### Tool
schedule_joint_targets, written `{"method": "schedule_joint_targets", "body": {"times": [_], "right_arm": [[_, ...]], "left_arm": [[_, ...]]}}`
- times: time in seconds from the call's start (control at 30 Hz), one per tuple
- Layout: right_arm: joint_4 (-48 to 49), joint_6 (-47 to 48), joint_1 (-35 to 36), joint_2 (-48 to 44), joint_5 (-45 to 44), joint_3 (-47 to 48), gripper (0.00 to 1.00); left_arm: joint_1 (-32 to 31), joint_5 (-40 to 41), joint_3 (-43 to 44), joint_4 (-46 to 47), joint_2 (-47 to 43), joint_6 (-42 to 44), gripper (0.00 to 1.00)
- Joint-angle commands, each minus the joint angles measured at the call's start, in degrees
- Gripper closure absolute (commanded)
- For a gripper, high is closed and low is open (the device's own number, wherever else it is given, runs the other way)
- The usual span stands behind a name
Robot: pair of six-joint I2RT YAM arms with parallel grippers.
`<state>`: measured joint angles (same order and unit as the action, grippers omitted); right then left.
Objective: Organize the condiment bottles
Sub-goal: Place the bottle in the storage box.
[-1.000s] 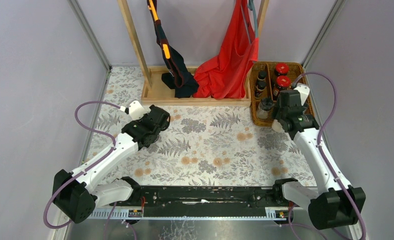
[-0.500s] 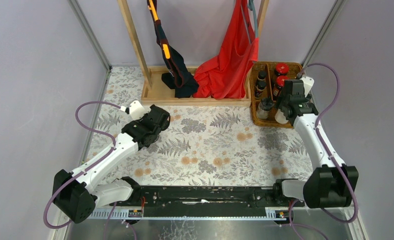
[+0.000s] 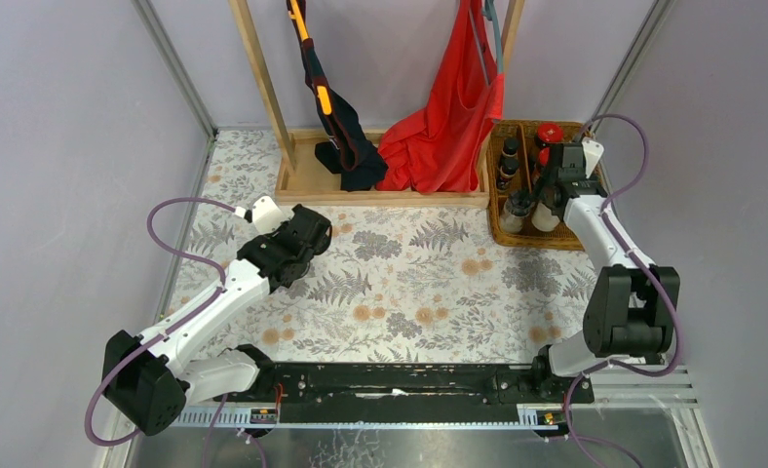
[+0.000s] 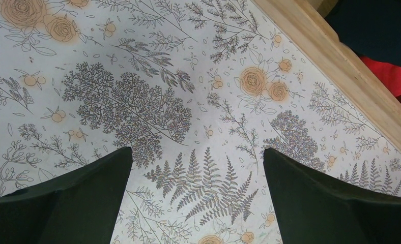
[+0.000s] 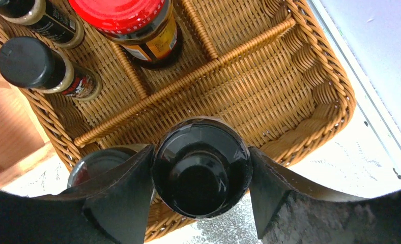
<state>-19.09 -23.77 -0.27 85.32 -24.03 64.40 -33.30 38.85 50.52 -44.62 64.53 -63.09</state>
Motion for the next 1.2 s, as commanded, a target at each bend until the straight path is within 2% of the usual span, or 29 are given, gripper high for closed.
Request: {"method": "schedule_joint_targets", "body": {"times": [0.0, 0.33, 0.67, 0.83, 1.17], "right_arm": [[5.57, -0.93, -0.17, 1.65, -0.95, 3.70, 1.00], [8.20, -0.77, -0.18, 5.68, -0.45, 2.22, 1.00], [6.10, -1.69, -0.17, 8.86, -1.46, 3.17, 1.00], [7.88, -1.76, -1.32, 7.69, -1.47, 1.85, 1.00], [3.80, -2.50, -2.01, 12.30, -0.06, 5.32, 1.00]], "left_arm": [[0.42, 0.71, -0.56, 1.93, -0.24, 0.73, 0.00], [0.42, 0.82, -0.57, 1.95, 0.14, 0.67, 0.00], [0.43, 0.70, -0.75, 2.04, 0.50, 0.42, 0.00], [0.45, 0.86, -1.06, 2.15, 0.11, 0.24, 0.00], [0.43, 0.66, -1.28, 2.40, 0.06, 0.42, 0.00]]}}
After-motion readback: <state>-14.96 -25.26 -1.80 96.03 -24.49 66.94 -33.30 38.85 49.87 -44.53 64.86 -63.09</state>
